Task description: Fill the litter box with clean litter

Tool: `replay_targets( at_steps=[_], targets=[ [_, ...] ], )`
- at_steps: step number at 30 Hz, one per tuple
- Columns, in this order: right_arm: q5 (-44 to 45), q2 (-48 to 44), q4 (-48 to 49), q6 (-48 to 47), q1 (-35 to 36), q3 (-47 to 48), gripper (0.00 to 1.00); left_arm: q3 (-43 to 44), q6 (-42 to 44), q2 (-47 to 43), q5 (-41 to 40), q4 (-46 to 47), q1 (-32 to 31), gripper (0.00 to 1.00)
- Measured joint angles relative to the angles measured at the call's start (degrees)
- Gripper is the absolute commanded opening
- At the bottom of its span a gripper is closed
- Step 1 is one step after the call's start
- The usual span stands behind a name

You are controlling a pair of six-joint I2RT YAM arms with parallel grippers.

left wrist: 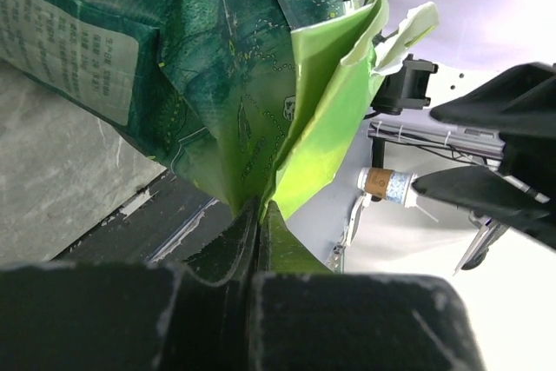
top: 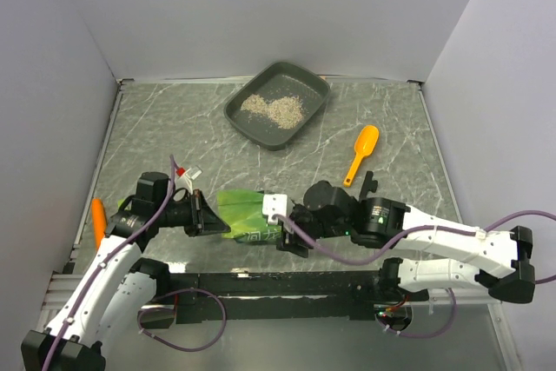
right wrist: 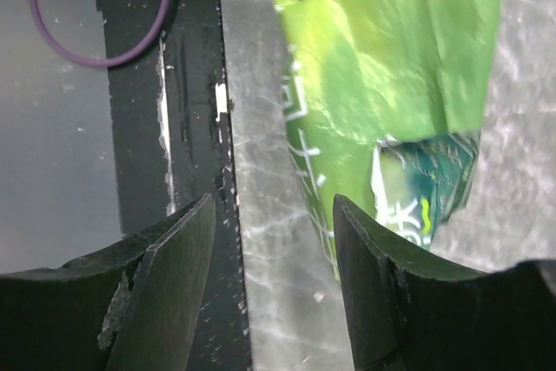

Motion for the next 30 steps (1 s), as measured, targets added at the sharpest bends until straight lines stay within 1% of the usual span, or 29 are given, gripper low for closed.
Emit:
replay_targets(
  at_steps=[2,7,18,30],
  targets=[
    [1.16,-0.70,1.66,-2.12,1.75,-1.95,0.65,0.00,0.13,0.00,-0.07,-0.39,0.17,0.01],
    [3.30,-0.98,6.32,-6.43,3.08,-7.28,0.67,0.00,0.96,0.00,-0.07,-1.29,0.79,0.01],
    [6.78,2.10,12.41,-11.10,3.82,-7.80,0.67,0.48,2.36,1.33,0.42,-2.54,1.77,0.01],
    [7.32,4.35,15.39,-12.04,3.82,-9.64,0.66,2.21,4.00,2.97,0.85,-4.11,3.26,0.01]
  ],
)
